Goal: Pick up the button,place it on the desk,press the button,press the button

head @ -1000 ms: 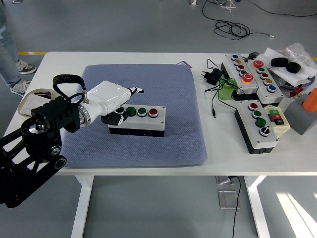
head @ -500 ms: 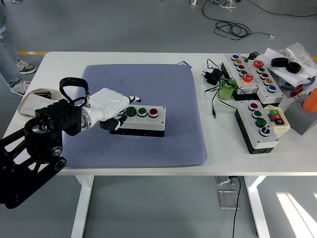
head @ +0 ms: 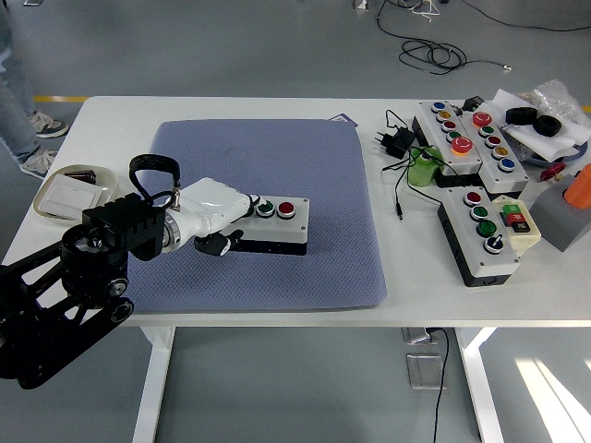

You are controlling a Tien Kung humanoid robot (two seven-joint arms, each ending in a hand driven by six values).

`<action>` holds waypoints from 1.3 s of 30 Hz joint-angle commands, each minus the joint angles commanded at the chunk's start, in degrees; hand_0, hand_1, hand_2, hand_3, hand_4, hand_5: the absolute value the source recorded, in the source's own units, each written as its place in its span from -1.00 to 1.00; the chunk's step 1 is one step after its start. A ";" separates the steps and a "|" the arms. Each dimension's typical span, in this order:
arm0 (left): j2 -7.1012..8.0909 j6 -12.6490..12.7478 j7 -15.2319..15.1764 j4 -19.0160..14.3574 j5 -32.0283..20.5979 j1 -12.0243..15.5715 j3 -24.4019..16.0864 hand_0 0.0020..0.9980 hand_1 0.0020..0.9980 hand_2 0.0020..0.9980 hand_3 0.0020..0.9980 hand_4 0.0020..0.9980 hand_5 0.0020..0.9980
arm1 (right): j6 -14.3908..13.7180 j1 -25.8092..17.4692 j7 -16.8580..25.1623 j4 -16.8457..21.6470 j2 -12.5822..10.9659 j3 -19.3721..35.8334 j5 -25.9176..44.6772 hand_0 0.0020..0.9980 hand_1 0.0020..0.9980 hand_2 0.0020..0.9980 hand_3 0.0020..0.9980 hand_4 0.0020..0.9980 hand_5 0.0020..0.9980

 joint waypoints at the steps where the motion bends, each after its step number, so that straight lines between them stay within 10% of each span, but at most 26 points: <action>1: -0.13 -0.02 -0.02 0.35 -0.09 -0.21 0.13 -0.85 -0.90 -0.85 0.79 -0.06 -1.00 | 0.01 0.01 0.02 0.00 -0.01 -0.06 0.06 0.58 0.60 0.64 0.50 -0.18 -0.04; 19: -0.58 -3.64 0.62 3.68 -1.17 -1.36 1.57 -0.84 -0.89 -0.84 0.78 -0.04 -1.00 | 0.06 0.11 0.13 0.00 -0.14 0.07 -0.14 0.58 0.60 0.64 0.50 -0.18 -0.04; 29: -0.56 1.84 -0.13 1.54 0.01 -1.17 -0.77 -0.84 -0.89 -0.85 0.78 -0.04 -1.00 | 0.01 0.17 0.10 0.00 -0.07 0.01 -0.01 0.58 0.60 0.64 0.50 -0.18 -0.04; 39: -2.02 1.30 -0.50 1.21 -0.97 -2.47 1.38 -0.85 -0.89 -0.86 0.77 -0.03 -1.00 | 0.04 0.25 0.08 0.00 -0.12 -0.03 -0.10 0.58 0.60 0.64 0.50 -0.18 -0.04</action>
